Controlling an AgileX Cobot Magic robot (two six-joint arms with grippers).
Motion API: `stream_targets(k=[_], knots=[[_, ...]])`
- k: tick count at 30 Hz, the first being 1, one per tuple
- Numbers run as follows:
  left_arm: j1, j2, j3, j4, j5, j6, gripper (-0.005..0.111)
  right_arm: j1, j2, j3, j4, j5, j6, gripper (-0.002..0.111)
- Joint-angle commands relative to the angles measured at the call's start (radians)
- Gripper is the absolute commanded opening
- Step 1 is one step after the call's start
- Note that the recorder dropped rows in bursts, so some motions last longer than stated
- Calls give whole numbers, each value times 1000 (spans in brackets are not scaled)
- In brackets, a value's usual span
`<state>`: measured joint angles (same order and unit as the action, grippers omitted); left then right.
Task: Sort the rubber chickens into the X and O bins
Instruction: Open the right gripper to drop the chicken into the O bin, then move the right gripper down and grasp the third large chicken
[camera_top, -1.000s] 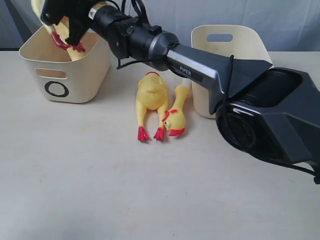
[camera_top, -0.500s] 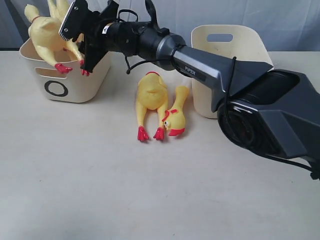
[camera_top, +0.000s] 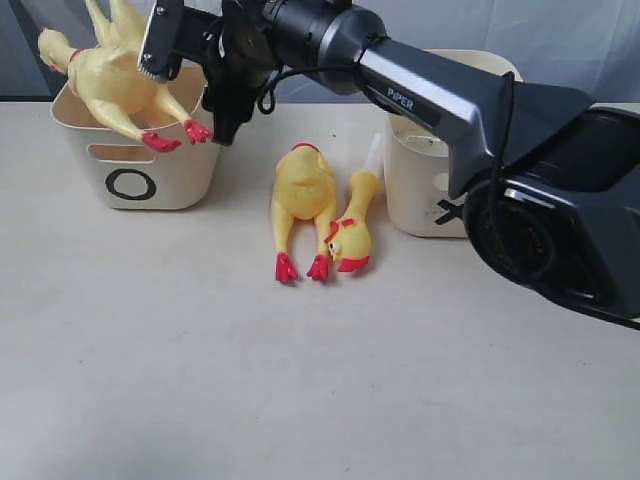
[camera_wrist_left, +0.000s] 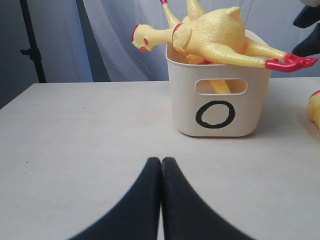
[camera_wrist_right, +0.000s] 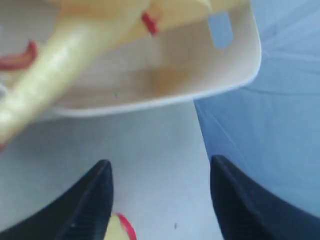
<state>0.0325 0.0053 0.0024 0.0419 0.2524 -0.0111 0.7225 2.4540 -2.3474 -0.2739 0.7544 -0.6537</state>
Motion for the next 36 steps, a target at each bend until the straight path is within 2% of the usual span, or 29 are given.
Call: stream_targets(k=[1,6,11,17,19,28,33,36], knots=[[-4,-5,-2,-2,-14,-6,0,-5,-48,2,-87,110,66,55],[-4,-5,-2,-2,-14,-6,0,-5,-103,2,-75,229,122,55],[-4,-5,-2,-2,-14,-6,0,-15,-146,2,-15,467,128,55],[-4,-5,-2,-2,-14,-6,0,-48,-120,11,297,467,132,55],[-4,-5,-2,-2,-14,-6,0,-48,-91,13,324,467,135,55],[-4,-5,-2,-2,-14,-6,0,-48,72,13,185,467,281,55],[-4,-5,-2,-2,-14,-6,0,-48,160,13,7,467,403,55],[-4,-5,-2,-2,-14,-6,0,-48,188,14,-5,467,432,55]])
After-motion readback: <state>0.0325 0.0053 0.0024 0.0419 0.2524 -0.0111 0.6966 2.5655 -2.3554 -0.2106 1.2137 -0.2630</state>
